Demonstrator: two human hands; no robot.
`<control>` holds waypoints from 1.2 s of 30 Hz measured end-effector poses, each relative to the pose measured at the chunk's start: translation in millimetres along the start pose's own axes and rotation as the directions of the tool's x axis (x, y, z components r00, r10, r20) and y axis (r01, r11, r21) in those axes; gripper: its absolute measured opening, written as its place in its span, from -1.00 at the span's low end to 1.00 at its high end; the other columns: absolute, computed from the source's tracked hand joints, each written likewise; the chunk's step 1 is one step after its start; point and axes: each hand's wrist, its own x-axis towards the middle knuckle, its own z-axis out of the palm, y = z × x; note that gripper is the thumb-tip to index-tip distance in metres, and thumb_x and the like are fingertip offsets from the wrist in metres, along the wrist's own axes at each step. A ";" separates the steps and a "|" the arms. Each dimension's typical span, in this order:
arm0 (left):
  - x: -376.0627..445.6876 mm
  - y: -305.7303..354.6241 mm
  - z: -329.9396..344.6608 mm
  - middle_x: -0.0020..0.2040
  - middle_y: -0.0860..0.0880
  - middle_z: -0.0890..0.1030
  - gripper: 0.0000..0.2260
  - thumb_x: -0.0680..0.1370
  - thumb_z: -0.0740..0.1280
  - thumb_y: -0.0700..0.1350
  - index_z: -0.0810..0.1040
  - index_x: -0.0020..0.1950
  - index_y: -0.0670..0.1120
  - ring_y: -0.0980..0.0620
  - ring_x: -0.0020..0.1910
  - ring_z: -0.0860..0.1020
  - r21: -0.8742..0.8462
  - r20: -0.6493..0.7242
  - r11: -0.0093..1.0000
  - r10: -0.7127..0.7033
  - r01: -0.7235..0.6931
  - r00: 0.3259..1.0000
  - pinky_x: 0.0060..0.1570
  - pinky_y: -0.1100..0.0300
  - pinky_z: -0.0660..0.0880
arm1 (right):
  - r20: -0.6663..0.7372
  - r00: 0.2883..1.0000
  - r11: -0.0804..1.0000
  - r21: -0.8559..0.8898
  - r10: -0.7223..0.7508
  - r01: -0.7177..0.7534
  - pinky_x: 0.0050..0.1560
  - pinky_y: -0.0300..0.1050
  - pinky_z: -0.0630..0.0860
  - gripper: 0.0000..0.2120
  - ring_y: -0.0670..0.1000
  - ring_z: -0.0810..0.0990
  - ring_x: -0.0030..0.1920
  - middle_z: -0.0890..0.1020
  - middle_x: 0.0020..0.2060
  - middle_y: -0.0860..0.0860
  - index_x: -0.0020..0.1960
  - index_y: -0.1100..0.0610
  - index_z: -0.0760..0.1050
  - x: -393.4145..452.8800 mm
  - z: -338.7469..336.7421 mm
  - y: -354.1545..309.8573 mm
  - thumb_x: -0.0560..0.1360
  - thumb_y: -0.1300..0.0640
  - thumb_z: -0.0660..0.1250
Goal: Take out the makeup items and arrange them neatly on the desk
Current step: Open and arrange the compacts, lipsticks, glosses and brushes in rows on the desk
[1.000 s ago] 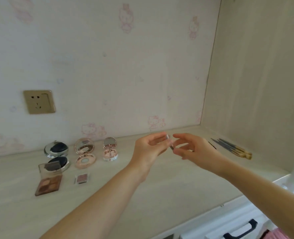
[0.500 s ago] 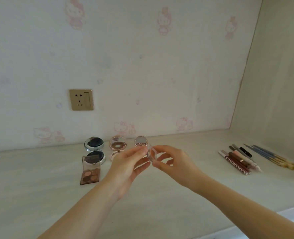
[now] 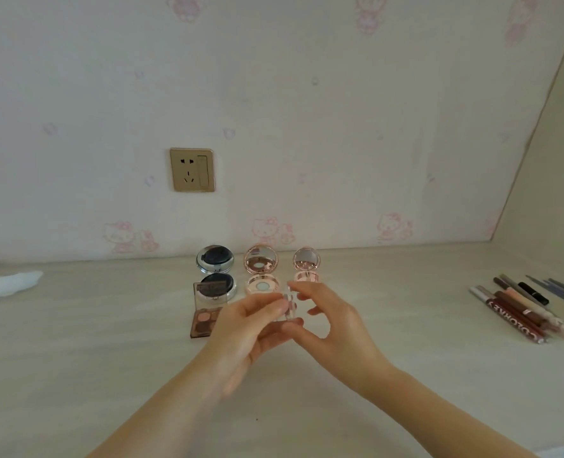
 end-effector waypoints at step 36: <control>-9.2 -12.1 -8.3 0.06 -0.23 0.66 -0.73 0.39 0.46 -0.09 0.68 0.03 -0.18 -0.24 0.00 0.66 -0.047 0.039 0.997 -0.062 0.064 0.997 -0.15 0.11 0.61 | -0.044 0.998 0.981 0.186 -0.042 0.050 -0.07 -0.17 0.57 -0.56 0.02 0.56 0.12 0.52 0.09 -0.12 0.21 -0.02 0.53 -18.1 14.1 6.8 0.39 0.30 0.44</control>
